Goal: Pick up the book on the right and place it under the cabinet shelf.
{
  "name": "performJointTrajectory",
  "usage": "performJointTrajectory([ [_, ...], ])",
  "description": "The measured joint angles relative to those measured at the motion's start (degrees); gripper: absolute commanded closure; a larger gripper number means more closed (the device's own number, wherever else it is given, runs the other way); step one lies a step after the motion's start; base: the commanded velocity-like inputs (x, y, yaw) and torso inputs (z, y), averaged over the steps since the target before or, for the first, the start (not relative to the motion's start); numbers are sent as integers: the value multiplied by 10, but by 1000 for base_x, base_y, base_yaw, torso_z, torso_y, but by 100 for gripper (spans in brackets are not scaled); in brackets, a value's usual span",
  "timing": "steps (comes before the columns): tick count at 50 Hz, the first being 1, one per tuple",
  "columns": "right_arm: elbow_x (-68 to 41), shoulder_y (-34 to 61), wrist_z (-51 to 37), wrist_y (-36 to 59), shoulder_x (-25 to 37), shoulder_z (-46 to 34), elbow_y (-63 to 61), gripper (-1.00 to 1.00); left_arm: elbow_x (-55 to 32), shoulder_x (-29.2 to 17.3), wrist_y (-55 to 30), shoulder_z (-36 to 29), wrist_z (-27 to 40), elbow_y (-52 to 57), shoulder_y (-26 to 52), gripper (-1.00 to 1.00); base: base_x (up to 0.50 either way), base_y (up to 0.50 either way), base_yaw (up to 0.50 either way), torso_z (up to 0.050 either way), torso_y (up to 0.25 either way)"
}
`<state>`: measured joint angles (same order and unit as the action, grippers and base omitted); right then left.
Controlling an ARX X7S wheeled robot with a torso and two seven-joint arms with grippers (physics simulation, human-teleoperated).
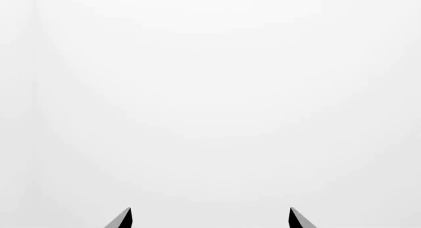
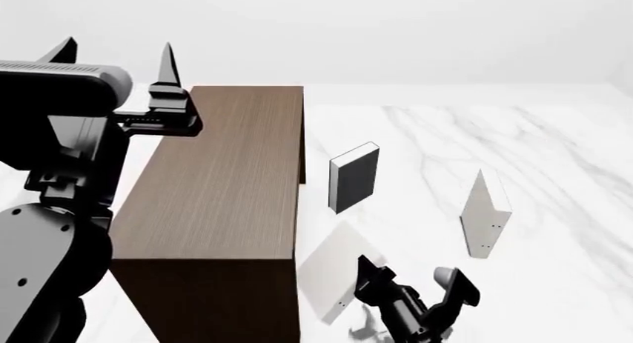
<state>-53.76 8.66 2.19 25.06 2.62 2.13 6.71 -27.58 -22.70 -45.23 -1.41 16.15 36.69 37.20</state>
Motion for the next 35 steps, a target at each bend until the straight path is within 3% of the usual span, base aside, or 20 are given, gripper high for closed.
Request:
performJointTrajectory([
  [35,59,48,-16,-109,4,-60,101,100,-10,-5,4,6,6,5,-7,-100,0,0,1,0,0],
])
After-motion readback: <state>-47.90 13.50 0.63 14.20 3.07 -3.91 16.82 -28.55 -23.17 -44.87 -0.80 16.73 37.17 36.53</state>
